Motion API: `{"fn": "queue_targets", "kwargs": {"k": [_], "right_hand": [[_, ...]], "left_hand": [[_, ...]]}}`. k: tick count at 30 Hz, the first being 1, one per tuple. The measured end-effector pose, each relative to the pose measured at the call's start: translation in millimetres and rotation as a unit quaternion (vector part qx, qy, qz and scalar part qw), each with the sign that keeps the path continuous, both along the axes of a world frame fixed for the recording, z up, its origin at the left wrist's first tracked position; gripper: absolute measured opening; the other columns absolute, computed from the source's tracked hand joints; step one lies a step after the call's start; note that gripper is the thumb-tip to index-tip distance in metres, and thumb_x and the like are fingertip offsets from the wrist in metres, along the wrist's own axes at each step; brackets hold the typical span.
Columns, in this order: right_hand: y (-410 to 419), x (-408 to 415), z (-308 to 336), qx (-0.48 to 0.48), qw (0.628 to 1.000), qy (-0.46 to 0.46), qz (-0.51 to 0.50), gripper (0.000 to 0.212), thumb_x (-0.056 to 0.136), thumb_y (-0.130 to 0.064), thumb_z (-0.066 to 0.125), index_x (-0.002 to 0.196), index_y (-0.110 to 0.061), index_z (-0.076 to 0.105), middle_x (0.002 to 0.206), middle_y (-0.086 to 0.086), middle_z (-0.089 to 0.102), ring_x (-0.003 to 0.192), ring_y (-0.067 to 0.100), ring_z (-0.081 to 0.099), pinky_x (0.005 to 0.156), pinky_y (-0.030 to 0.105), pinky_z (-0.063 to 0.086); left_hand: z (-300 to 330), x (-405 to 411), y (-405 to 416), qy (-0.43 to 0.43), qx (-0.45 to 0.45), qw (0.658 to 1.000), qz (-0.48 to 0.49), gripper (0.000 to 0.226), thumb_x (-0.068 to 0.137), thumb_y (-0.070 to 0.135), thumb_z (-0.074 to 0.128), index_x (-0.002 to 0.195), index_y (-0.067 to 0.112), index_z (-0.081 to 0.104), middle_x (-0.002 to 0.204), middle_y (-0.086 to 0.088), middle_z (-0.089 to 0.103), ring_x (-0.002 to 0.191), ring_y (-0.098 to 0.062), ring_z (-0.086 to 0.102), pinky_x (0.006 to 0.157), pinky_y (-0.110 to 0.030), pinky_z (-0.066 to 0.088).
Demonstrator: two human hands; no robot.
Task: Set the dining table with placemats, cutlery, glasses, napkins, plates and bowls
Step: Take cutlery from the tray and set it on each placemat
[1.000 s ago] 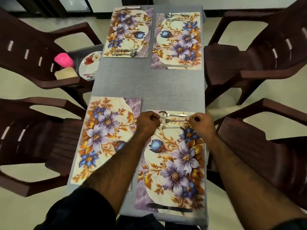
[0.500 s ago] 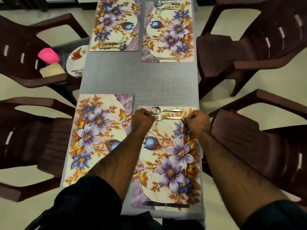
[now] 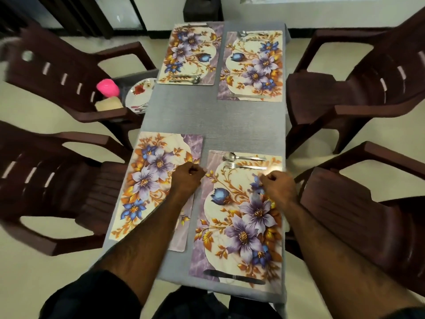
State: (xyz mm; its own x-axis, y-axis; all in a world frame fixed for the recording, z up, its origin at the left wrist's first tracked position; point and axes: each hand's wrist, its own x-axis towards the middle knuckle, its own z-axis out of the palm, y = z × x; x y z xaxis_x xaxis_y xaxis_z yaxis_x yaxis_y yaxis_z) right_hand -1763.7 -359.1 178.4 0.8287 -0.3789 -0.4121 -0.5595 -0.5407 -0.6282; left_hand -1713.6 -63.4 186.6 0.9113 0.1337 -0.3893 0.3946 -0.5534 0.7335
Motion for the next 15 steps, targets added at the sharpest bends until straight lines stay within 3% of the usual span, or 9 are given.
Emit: {"fn": "queue_targets", "kwargs": {"k": [3, 6, 9, 15], "right_hand": [[39, -26, 10, -0.004, 0.993, -0.002, 0.116, 0.025, 0.090, -0.038, 0.070, 0.073, -0.020, 0.068, 0.085, 0.004, 0.073, 0.080, 0.024, 0.066, 0.069, 0.031, 0.048], [93, -45, 22, -0.001, 0.978, -0.026, 0.207, 0.018, 0.090, -0.029, 0.069, 0.079, -0.014, 0.069, 0.087, 0.007, 0.071, 0.082, 0.026, 0.066, 0.067, 0.032, 0.045], [156, -69, 25, -0.006, 0.948, -0.040, 0.317, 0.025, 0.084, -0.038, 0.065, 0.081, -0.015, 0.072, 0.087, 0.007, 0.071, 0.085, 0.026, 0.066, 0.069, 0.034, 0.047], [292, -127, 24, -0.034, 0.861, -0.034, 0.506, 0.019, 0.092, -0.037, 0.063, 0.082, -0.021, 0.066, 0.089, 0.002, 0.066, 0.085, 0.022, 0.060, 0.076, 0.039, 0.051]], "left_hand": [[23, -47, 46, -0.024, 0.025, 0.999, -0.001, 0.021, 0.081, 0.047, 0.079, 0.080, 0.028, 0.071, 0.076, 0.005, 0.074, 0.074, -0.024, 0.074, 0.072, -0.046, 0.063], [43, -97, 81, -0.020, 0.073, 0.996, -0.038, 0.016, 0.086, 0.032, 0.084, 0.080, 0.025, 0.071, 0.076, 0.008, 0.073, 0.072, -0.012, 0.071, 0.069, -0.028, 0.054], [50, -149, 124, -0.015, 0.047, 0.999, -0.024, 0.013, 0.087, 0.023, 0.086, 0.084, 0.017, 0.075, 0.071, 0.008, 0.071, 0.064, -0.010, 0.071, 0.062, -0.024, 0.051], [43, -266, 242, -0.011, 0.000, 0.992, 0.127, 0.014, 0.089, 0.018, 0.084, 0.084, 0.010, 0.074, 0.071, -0.006, 0.072, 0.060, -0.022, 0.073, 0.054, -0.022, 0.053]]}}
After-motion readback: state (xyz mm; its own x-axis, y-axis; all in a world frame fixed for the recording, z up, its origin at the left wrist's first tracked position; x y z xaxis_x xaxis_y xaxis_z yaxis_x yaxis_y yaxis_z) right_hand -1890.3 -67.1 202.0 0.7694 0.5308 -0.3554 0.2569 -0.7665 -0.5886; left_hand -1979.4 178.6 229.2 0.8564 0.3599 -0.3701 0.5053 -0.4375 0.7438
